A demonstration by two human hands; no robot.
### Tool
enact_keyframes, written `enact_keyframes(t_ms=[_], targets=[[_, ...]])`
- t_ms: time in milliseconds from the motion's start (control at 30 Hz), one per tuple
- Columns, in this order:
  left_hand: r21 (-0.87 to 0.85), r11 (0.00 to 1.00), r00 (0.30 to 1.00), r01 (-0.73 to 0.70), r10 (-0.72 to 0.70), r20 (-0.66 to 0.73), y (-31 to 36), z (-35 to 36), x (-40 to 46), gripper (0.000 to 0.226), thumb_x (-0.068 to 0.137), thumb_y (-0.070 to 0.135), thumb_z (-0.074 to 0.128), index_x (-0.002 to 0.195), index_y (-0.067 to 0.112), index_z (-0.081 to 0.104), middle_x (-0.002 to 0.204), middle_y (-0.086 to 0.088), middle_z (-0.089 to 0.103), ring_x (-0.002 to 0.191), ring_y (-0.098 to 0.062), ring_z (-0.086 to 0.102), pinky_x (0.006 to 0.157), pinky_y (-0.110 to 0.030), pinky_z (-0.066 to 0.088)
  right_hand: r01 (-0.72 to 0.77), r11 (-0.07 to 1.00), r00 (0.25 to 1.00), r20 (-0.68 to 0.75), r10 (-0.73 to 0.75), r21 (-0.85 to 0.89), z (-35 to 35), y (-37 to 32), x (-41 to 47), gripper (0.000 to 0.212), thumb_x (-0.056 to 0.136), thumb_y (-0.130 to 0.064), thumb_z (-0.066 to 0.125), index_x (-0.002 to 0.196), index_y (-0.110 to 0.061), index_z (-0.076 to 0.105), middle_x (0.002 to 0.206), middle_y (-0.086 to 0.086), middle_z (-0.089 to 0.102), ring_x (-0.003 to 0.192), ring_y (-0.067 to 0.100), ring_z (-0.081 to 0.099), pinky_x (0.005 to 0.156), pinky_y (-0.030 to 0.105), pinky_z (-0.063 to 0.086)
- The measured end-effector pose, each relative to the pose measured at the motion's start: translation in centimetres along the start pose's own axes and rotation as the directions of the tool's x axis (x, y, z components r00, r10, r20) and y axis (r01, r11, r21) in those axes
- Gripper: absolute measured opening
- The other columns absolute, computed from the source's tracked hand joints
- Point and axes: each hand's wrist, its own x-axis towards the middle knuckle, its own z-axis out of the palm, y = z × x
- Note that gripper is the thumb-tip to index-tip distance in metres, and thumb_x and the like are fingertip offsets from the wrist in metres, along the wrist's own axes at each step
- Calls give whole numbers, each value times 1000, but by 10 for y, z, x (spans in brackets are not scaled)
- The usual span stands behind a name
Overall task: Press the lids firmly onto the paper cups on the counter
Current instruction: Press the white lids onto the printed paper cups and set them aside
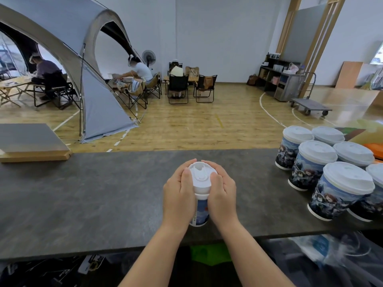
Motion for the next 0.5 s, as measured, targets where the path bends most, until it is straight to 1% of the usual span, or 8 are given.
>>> enact_keyframes(t_ms=[100, 133, 200, 267, 333, 367, 433, 500], targets=[[9, 1000, 1000, 7, -7, 5, -3, -1, 2, 36, 97, 26, 39, 110, 31, 72, 105, 9, 75, 102, -10, 70, 86, -38, 59, 24, 1000, 1000, 16, -24, -13, 0, -4, 0, 40, 89, -17, 39, 88, -41, 72, 92, -8, 75, 91, 15, 70, 78, 37, 59], [15, 1000, 1000, 10, -10, 7, -3, -1, 2, 35, 98, 26, 39, 111, 31, 72, 105, 10, 75, 102, -10, 70, 86, -39, 59, 27, 1000, 1000, 11, -27, -8, 0, -4, 0, 40, 89, -17, 39, 88, -41, 72, 93, -8, 75, 91, 15, 70, 78, 37, 59], [26, 1000, 1000, 16, -16, 0, -2, -1, 1, 35, 103, 21, 40, 111, 32, 72, 105, 11, 75, 101, -8, 69, 85, -36, 59, 28, 1000, 1000, 2, -28, 3, 0, -3, 0, 36, 89, -18, 39, 90, -35, 71, 94, -7, 75, 92, 15, 70, 78, 36, 58], [31, 999, 1000, 14, -13, -19, 2, 1, -3, 34, 105, 20, 40, 109, 33, 71, 103, 13, 74, 100, -5, 68, 83, -29, 57, 29, 999, 1000, -12, -29, 21, 2, -2, -1, 33, 88, -20, 40, 93, -30, 71, 94, -6, 75, 91, 15, 70, 77, 36, 58], [35, 999, 999, 11, -9, -52, 9, 2, -7, 32, 106, 23, 41, 108, 35, 70, 102, 16, 73, 98, 0, 67, 81, -19, 53, 33, 999, 999, -42, -31, 38, 5, -1, -4, 31, 89, -21, 41, 96, -27, 70, 94, -6, 74, 91, 16, 70, 78, 39, 58], [42, 999, 997, 7, -4, -71, 12, 3, -8, 31, 106, 26, 41, 108, 36, 69, 102, 18, 72, 98, 4, 65, 80, -17, 52, 37, 998, 998, -59, -35, 41, 5, -1, -6, 30, 90, -24, 41, 99, -26, 70, 94, -7, 74, 90, 15, 70, 77, 39, 58], [44, 999, 996, 7, -3, -89, 14, 6, -12, 28, 106, 31, 41, 109, 38, 68, 102, 19, 71, 97, 6, 64, 78, -14, 51, 60, 997, 996, -70, -57, 40, 5, -1, -11, 29, 91, -32, 43, 105, -26, 67, 96, -13, 73, 89, 10, 69, 74, 29, 56], [46, 999, 996, 2, 2, -86, 13, 7, -17, 27, 105, 34, 40, 111, 37, 66, 101, 18, 70, 96, 3, 64, 73, -10, 48, 96, 995, 995, -38, -96, 19, 2, 0, -17, 34, 89, -48, 43, 111, -31, 63, 99, -21, 70, 90, 4, 68, 72, 19, 53]])
